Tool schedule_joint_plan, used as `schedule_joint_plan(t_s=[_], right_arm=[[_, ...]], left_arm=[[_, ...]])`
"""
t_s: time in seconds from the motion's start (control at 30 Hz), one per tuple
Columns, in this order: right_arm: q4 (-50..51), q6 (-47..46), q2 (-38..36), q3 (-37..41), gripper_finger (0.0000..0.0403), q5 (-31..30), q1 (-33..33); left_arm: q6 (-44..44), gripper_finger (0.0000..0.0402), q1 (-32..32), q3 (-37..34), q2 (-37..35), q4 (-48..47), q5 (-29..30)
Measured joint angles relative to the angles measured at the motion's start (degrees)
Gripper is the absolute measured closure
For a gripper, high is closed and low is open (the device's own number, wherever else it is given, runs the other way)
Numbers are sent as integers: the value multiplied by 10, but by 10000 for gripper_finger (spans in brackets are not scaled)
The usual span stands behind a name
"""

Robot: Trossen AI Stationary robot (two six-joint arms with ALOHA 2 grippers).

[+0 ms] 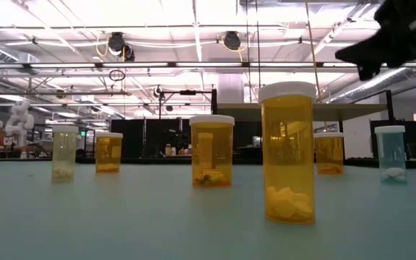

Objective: Pick and place medicine bottles onto shelf by color
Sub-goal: Put the orange pill bottle on the shelf

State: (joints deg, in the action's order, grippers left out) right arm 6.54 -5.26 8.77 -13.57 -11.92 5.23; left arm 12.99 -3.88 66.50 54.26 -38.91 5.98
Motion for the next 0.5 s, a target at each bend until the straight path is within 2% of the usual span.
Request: schedule_joint_plan(t_s=[0.1,0.23,0.37,0.5], right_arm=[[60,-2,52,-71,403,-41,0],[172,-34,142,-195,393,-65,0],[302,-74,245,-323,359,-76,0],[388,-87,336,-428,312,-75,0]], left_arm=[[0,376,0,-27,1,48,0],[0,376,0,-54,2,95,1],[1,376,0,-66,1,116,1],[0,376,0,-78,2,121,1]])
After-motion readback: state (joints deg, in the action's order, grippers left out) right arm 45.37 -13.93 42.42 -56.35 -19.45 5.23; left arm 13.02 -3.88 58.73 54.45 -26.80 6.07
